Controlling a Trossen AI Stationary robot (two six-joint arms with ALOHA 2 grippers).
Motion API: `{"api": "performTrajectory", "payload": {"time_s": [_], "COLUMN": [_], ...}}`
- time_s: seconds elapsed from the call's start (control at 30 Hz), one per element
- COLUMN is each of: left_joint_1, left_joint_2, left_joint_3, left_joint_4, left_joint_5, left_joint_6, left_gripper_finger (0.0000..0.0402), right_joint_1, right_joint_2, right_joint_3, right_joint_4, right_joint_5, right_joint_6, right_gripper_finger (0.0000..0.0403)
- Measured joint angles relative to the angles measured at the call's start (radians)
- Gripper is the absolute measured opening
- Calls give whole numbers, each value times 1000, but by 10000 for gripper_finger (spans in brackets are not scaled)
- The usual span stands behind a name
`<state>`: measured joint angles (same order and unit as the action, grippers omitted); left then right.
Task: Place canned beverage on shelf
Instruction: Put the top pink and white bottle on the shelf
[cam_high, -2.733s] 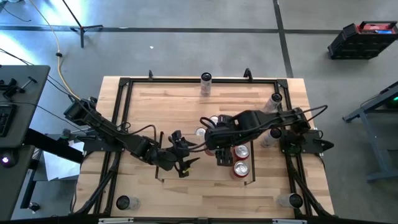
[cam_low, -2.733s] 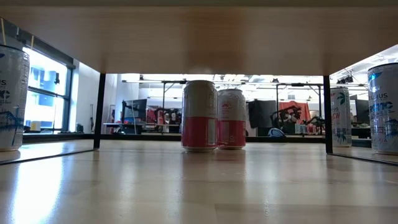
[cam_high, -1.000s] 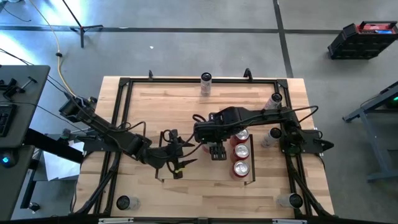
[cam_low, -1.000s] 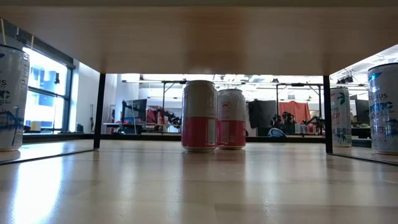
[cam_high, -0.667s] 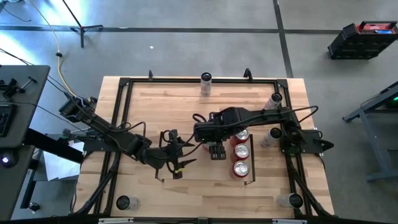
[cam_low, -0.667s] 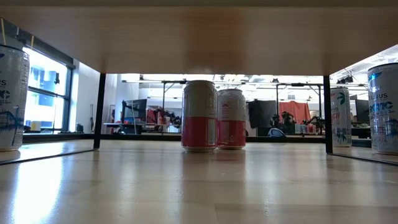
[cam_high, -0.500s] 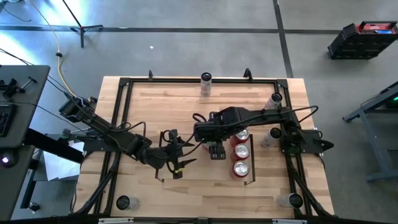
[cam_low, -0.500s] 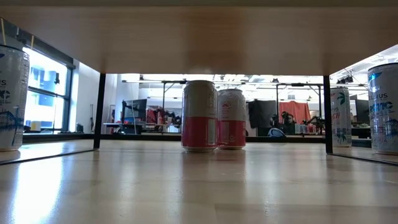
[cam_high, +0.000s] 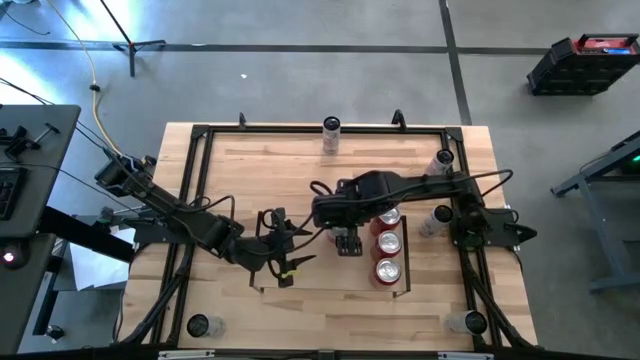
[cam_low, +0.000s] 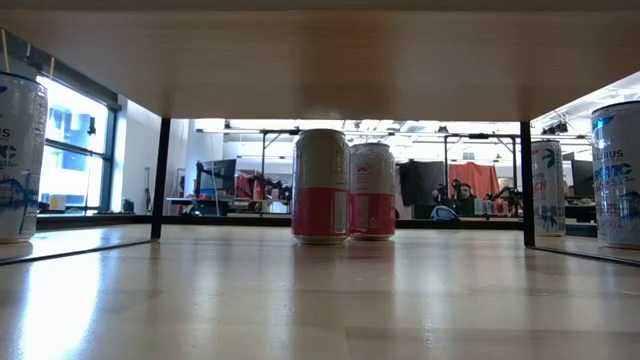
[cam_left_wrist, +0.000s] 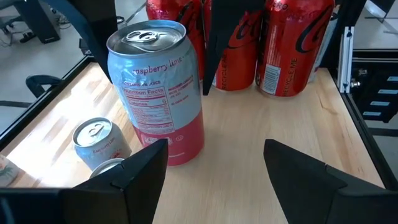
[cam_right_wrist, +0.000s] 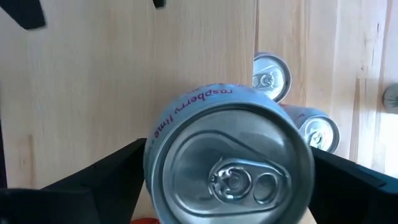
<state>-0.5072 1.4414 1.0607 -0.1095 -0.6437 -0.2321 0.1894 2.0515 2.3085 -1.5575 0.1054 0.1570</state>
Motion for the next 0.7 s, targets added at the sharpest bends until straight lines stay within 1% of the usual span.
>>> {"api": "performTrajectory", "payload": {"time_s": [0.4, 0.57, 0.7], "left_joint_1": [-17, -35, -47], "left_joint_2": [0, 0, 5], "left_joint_3": [0, -1, -1], "left_joint_4": [-26, -28, -26], "left_joint_5": [0, -32, -34], "left_joint_6": [-2, -2, -3], "left_gripper_finger": [255, 255, 255], "right_joint_1": [5, 17, 23], "right_joint_2": [-62, -98, -126], "right_joint_3": [0, 1, 1], "right_joint_4": [31, 76, 105], "right_joint_5": [0, 0, 4], "right_joint_6": [3, 0, 0], "right_gripper_finger": [362, 362, 362]}}
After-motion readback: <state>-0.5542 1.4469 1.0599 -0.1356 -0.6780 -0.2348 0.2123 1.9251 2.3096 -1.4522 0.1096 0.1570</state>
